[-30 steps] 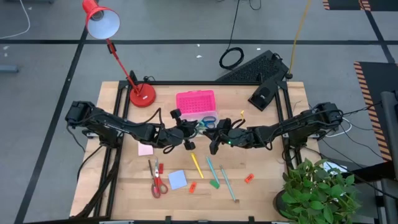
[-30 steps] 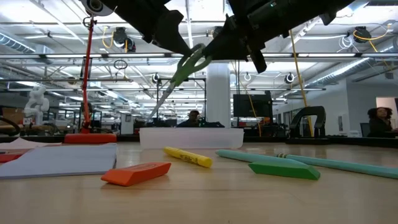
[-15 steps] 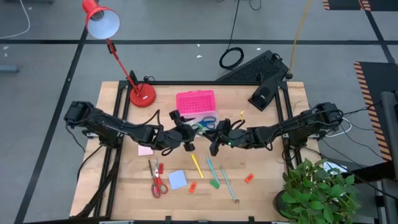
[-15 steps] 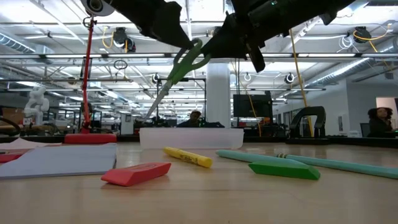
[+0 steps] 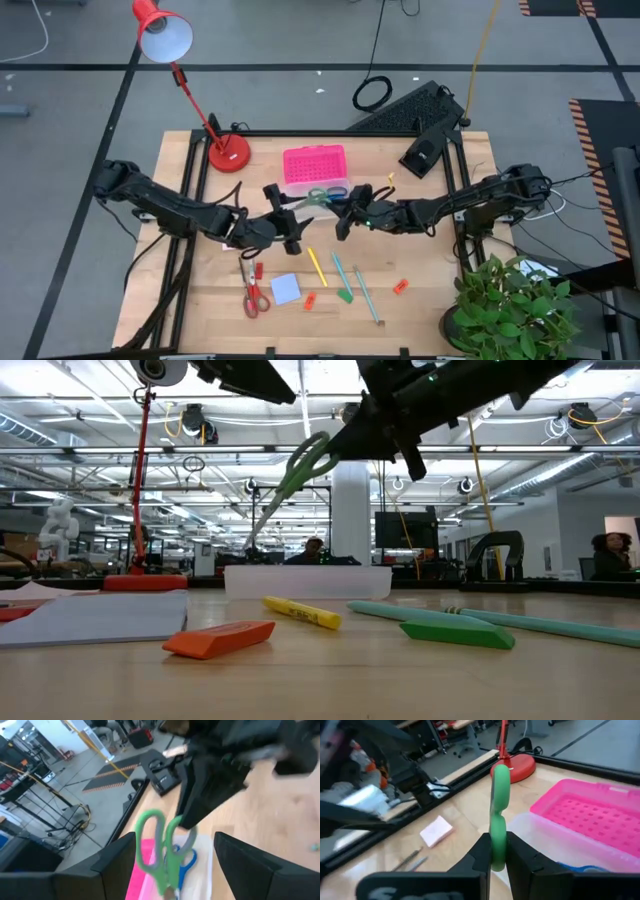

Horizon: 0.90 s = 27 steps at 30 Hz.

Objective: Pack school essentials
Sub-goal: Put the green scissors into the pink supply box

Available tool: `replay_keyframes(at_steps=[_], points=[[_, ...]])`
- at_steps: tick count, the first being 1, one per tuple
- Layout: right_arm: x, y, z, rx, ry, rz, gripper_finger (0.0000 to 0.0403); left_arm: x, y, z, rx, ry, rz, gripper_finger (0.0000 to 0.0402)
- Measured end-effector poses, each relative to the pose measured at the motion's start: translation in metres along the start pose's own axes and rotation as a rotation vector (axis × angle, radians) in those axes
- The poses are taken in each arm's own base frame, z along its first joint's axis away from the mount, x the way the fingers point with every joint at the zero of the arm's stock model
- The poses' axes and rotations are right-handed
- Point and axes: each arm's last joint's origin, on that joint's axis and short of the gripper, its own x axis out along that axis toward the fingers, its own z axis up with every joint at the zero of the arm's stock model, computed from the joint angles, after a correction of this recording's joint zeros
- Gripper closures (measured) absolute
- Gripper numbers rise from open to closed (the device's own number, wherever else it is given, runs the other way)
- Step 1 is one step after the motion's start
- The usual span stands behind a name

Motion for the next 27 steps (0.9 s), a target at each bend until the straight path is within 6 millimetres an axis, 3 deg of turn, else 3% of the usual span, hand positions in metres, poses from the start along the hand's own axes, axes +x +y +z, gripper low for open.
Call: replay_keyframes(at_steps=[13, 22, 27], points=[[0.0, -0.048, -0.017, 0.179, -0.05, 0.022, 0.0376, 0.0, 0.002, 0.002, -0.032, -0.014, 0.012, 0.013], [0.009, -0.051, -0.019, 0.202, -0.062, 0.066, 0.0375, 0.002, 0.004, 0.003, -0.053, -0.023, 0.005, 0.013], [0.02, -0.06, -0.03, 0.213, -0.025, 0.045, 0.0374, 0.002, 0.004, 0.004, -0.07, -0.032, -0.003, 0.013]])
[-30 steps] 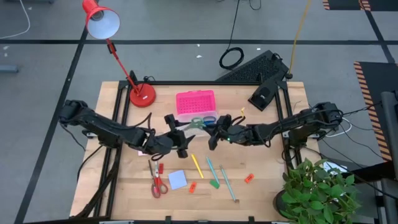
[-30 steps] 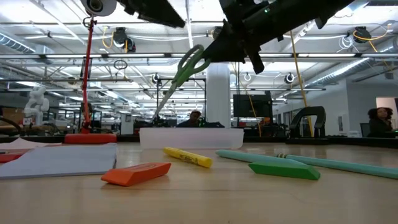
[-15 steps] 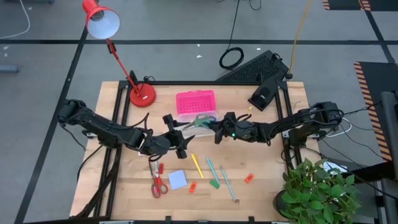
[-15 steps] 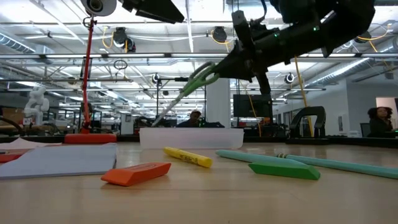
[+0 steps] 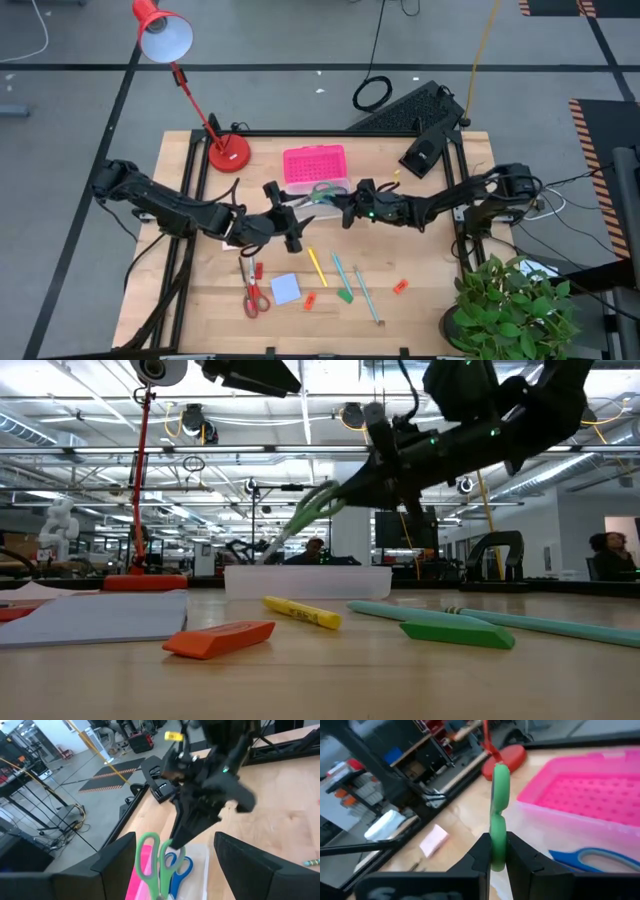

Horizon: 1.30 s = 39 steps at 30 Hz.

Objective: Pack school essentials
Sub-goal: Put the green scissors into the pink supply box

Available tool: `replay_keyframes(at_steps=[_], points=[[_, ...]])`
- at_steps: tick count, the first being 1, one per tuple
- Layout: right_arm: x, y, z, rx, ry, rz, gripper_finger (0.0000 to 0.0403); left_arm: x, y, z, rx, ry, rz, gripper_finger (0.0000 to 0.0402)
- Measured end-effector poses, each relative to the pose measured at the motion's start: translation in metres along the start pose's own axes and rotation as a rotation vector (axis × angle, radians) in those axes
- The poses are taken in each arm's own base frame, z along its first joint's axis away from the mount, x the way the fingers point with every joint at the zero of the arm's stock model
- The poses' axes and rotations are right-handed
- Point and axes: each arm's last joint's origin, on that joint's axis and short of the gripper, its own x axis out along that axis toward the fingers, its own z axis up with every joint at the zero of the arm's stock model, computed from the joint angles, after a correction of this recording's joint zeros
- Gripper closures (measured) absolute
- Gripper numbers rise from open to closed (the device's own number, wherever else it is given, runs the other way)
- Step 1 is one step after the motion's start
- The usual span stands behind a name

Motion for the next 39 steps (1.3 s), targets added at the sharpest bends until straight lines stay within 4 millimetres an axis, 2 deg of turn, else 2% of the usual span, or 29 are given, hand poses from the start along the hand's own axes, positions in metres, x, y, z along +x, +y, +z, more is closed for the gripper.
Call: replay_keyframes(at_steps=[9, 29, 39], points=[[0.009, -0.013, -0.002, 0.046, 0.037, -0.009, 0.0368, 0.0, 0.0, 0.0, 0.002, 0.002, -0.003, 0.0131], [0.008, -0.026, -0.009, 0.029, 0.105, -0.139, 0.0268, 0.0, -0.001, 0.0, -0.007, 0.001, -0.03, 0.0131], [0.008, -0.031, -0.011, -0.035, 0.136, -0.165, 0.0229, 0.0, -0.001, -0.001, -0.01, 0.002, -0.03, 0.0131]])
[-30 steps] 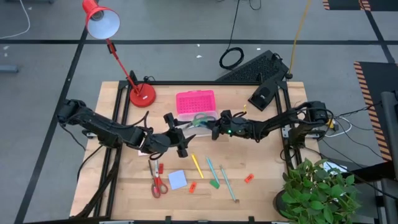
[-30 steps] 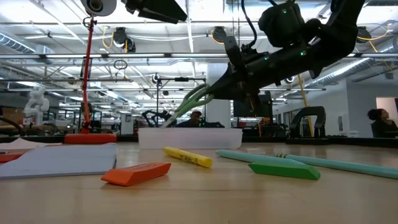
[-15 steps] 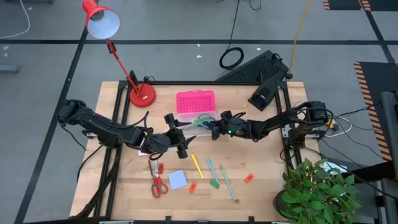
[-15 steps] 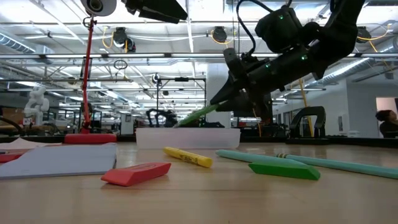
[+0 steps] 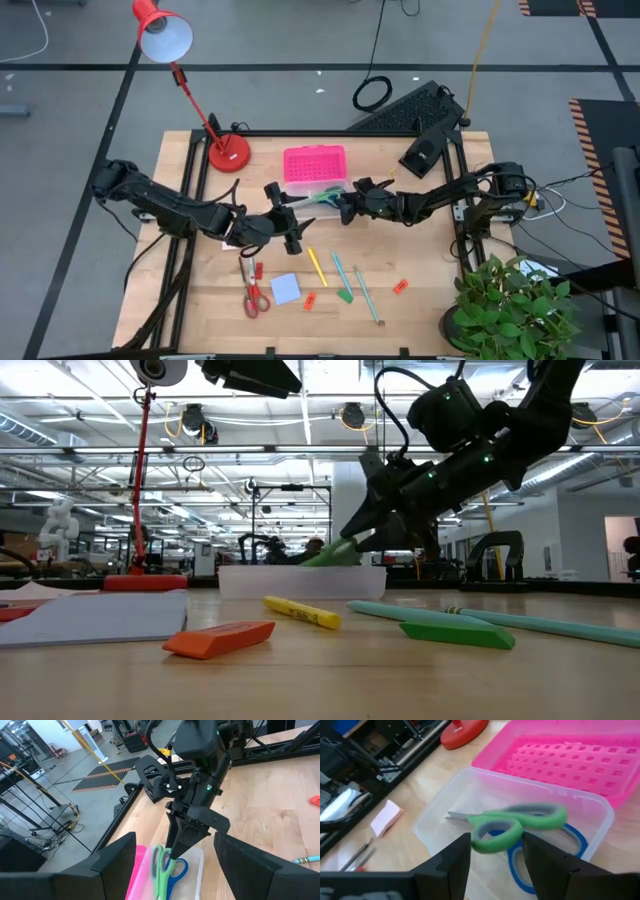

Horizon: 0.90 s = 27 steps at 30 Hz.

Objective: Pack school essentials
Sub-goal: Put the green scissors into the pink supply box, then put the red scissors into the pink supply box

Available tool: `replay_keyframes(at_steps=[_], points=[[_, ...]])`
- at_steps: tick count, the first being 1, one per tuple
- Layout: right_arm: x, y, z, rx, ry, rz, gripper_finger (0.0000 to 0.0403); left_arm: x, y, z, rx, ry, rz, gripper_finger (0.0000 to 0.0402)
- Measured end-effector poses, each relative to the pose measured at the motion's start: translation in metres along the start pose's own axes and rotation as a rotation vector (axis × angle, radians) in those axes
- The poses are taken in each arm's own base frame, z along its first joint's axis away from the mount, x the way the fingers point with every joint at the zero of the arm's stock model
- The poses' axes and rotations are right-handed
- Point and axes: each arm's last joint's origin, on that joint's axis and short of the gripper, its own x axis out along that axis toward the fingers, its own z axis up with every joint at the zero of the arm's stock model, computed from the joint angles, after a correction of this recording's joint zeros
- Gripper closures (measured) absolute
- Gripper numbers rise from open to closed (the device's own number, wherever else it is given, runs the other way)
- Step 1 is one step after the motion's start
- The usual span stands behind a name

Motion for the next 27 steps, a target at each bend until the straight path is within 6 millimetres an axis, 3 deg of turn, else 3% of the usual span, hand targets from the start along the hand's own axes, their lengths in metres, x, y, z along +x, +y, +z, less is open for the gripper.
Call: replay_keyframes(at_steps=[14, 27], points=[[-0.006, 0.002, 0.008, -0.09, -0.007, 0.005, 0.0225, 0.0, -0.001, -0.001, 0.0, 0.005, -0.027, 0.0131], [-0.061, 0.028, 0.035, -0.258, 0.027, 0.146, 0.0225, -0.011, -0.01, -0.015, 0.008, 0.122, -0.074, 0.0131]])
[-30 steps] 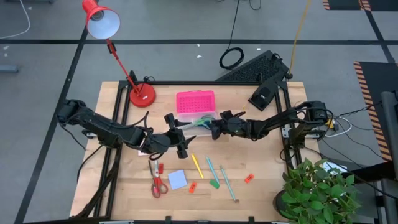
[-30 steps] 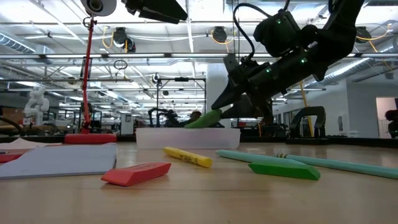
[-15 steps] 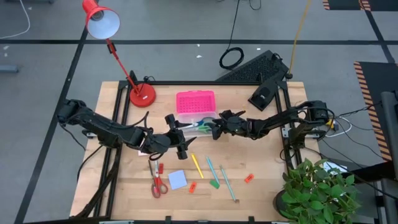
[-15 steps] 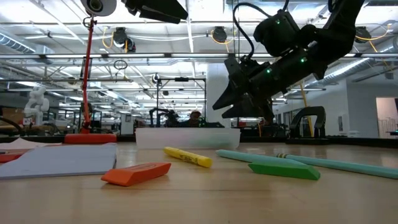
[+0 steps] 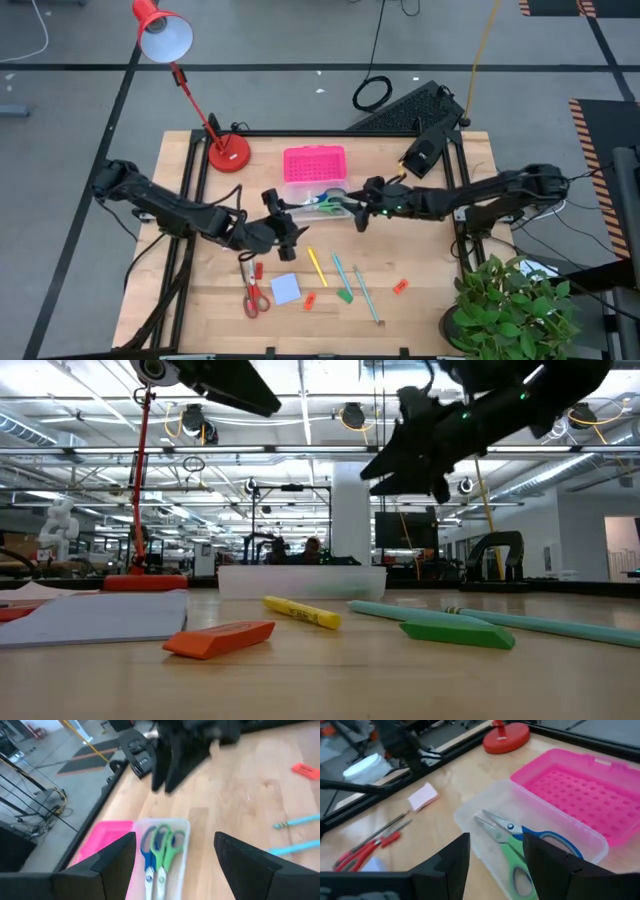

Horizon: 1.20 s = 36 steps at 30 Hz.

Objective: Pack school essentials
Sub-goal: Put the red scissors into the pink supply box

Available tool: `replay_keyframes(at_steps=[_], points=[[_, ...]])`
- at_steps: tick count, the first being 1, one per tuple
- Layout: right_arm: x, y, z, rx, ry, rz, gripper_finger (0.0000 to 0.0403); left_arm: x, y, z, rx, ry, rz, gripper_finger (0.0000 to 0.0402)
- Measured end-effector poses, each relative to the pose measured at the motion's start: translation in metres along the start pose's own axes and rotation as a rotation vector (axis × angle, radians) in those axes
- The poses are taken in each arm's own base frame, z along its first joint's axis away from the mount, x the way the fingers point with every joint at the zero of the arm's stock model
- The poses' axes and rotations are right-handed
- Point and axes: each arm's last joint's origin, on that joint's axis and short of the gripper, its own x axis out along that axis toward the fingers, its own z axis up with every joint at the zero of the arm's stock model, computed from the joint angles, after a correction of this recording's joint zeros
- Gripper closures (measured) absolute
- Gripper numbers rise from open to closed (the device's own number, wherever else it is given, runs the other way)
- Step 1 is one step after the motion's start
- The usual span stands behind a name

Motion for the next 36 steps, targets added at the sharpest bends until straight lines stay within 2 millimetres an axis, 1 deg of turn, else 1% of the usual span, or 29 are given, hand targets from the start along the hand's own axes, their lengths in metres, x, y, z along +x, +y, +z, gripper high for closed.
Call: replay_keyframes(at_steps=[7, 14, 18, 20, 28, 31, 36], points=[[-0.032, 0.007, 0.01, -0.052, 0.019, 0.031, 0.0225, -0.019, -0.016, -0.008, -0.089, 0.054, -0.124, 0.0131], [-0.051, 0.009, 0.013, -0.092, 0.037, 0.046, 0.0225, -0.038, -0.034, -0.019, -0.111, 0.138, -0.266, 0.0131], [-0.054, 0.009, 0.012, -0.097, 0.047, 0.045, 0.0225, -0.053, -0.049, -0.03, -0.141, 0.23, -0.358, 0.0131], [-0.054, 0.008, 0.012, -0.098, 0.05, 0.042, 0.0225, -0.064, -0.058, -0.039, -0.122, 0.287, -0.389, 0.0131], [-0.054, 0.009, 0.013, -0.097, 0.047, 0.043, 0.0225, -0.106, -0.074, -0.066, -0.105, 0.415, -0.414, 0.0131], [-0.054, 0.009, 0.013, -0.111, 0.044, 0.045, 0.0225, -0.114, -0.08, -0.082, -0.077, 0.45, -0.449, 0.0131], [-0.054, 0.009, 0.013, -0.121, 0.04, 0.046, 0.0225, -0.124, -0.085, -0.108, 0.042, 0.454, -0.486, 0.0131]])
